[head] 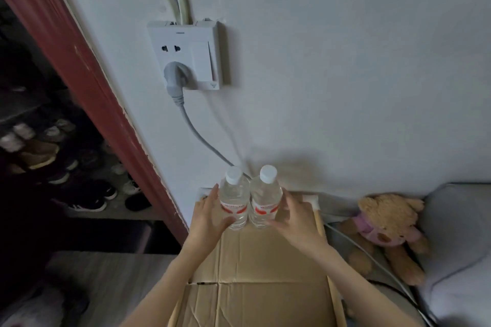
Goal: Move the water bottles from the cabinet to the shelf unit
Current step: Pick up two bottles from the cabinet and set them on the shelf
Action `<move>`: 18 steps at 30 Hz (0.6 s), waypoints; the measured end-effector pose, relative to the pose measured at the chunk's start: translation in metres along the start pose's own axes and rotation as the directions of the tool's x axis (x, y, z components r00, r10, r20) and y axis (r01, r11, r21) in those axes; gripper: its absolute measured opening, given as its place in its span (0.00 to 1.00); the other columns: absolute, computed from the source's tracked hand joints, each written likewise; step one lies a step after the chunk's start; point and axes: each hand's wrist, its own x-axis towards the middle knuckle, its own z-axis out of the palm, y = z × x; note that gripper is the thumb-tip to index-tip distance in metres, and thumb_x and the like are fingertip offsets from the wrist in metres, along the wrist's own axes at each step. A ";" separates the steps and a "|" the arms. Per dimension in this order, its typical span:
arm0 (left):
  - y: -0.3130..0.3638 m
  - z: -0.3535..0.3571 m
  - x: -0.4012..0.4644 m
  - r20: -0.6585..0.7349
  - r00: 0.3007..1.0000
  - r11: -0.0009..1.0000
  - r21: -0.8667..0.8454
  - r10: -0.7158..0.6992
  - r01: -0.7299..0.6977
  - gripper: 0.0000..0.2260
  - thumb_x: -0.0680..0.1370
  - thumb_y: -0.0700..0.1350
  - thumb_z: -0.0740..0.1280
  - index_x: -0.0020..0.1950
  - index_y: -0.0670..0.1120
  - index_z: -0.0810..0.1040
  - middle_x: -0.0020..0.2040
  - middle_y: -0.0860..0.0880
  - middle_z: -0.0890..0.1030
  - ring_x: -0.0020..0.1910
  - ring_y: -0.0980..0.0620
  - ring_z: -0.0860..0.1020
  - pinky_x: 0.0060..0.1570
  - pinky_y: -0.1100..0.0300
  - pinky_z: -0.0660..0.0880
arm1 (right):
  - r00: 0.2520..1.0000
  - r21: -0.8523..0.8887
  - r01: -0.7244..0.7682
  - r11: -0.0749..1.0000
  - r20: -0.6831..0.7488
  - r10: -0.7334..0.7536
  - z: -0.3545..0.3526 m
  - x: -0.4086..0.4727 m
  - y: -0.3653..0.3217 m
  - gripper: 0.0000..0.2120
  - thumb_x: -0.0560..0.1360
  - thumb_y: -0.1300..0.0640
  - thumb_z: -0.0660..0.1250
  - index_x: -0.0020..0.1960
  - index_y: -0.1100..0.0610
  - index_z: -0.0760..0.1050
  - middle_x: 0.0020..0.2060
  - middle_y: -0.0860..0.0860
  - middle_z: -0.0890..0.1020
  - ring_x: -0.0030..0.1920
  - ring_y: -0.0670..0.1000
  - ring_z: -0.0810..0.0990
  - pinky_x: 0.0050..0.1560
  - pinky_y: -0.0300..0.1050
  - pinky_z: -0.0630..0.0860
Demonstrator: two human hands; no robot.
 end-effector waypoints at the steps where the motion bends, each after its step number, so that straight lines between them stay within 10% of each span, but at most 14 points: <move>1: -0.006 0.004 0.000 0.021 1.000 1.000 0.021 -0.016 0.015 0.36 0.68 0.56 0.70 0.71 0.61 0.55 0.66 0.57 0.68 0.67 0.52 0.67 0.65 0.45 0.66 | 1.000 0.025 -0.009 1.000 0.029 0.008 0.003 0.000 0.000 0.25 0.65 0.40 0.71 0.59 0.40 0.66 0.54 0.36 0.76 0.56 0.35 0.74 0.51 0.27 0.71; 6: -0.010 0.024 0.005 0.020 0.998 0.995 -0.079 -0.067 0.069 0.28 0.73 0.40 0.69 0.69 0.48 0.62 0.58 0.55 0.75 0.52 0.82 0.62 0.49 0.86 0.56 | 0.987 0.275 -0.079 0.958 0.160 0.036 0.025 0.014 0.009 0.25 0.70 0.54 0.72 0.55 0.34 0.63 0.52 0.28 0.70 0.51 0.23 0.70 0.51 0.24 0.66; 11: -0.018 0.031 0.016 -0.062 0.992 0.978 -0.181 -0.112 0.099 0.21 0.70 0.34 0.70 0.60 0.46 0.70 0.48 0.59 0.76 0.52 0.56 0.78 0.52 0.65 0.75 | 0.983 0.359 -0.180 0.916 0.101 0.154 0.045 0.025 0.030 0.29 0.67 0.48 0.74 0.60 0.37 0.60 0.57 0.34 0.72 0.60 0.35 0.72 0.61 0.38 0.68; 18: -0.013 0.033 0.035 -0.086 0.996 0.984 -0.180 -0.024 0.009 0.20 0.70 0.32 0.69 0.57 0.47 0.68 0.46 0.57 0.77 0.48 0.71 0.74 0.44 0.78 0.69 | 0.981 0.327 -0.176 0.929 -0.020 0.193 0.052 0.046 0.029 0.33 0.64 0.47 0.75 0.58 0.30 0.58 0.59 0.39 0.72 0.60 0.40 0.72 0.59 0.39 0.69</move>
